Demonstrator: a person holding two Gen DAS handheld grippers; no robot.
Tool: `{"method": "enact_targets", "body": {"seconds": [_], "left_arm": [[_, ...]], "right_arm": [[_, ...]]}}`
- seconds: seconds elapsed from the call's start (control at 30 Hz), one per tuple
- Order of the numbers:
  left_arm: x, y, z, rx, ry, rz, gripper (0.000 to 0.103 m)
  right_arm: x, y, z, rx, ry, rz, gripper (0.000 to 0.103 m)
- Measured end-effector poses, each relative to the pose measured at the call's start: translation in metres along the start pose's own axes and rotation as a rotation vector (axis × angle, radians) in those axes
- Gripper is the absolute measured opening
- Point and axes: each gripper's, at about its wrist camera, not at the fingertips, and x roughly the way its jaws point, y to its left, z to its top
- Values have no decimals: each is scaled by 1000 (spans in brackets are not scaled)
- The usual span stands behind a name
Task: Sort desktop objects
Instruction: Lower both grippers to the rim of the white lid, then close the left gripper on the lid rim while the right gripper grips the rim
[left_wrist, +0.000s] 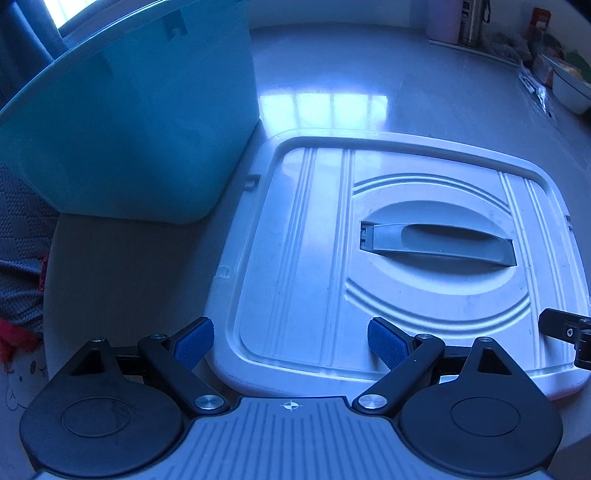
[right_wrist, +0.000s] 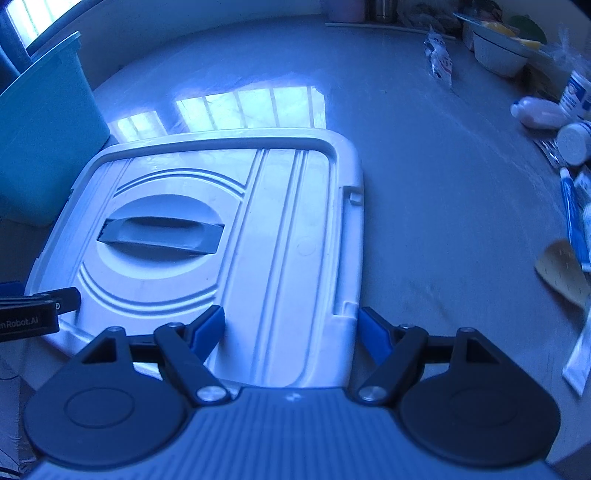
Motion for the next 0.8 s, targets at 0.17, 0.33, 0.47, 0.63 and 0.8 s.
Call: {"method": "enact_targets", "body": {"seconds": [0.17, 0.33, 0.47, 0.63, 0.8], "left_arm": [[-4, 7, -6, -10, 8, -26, 92], [-3, 9, -3, 1, 16, -40, 92], [7, 10, 1, -4, 17, -36, 92], [11, 11, 2, -6, 17, -37, 92], [15, 11, 9, -6, 18, -42, 92]], "right_arm": [[-6, 3, -14, 0, 9, -1, 79], [-8, 5, -24, 1, 21, -6, 80], [-13, 7, -32, -3, 24, -5, 80], [-17, 6, -40, 1, 23, -7, 81], [-17, 5, -37, 8, 24, -5, 81]]}}
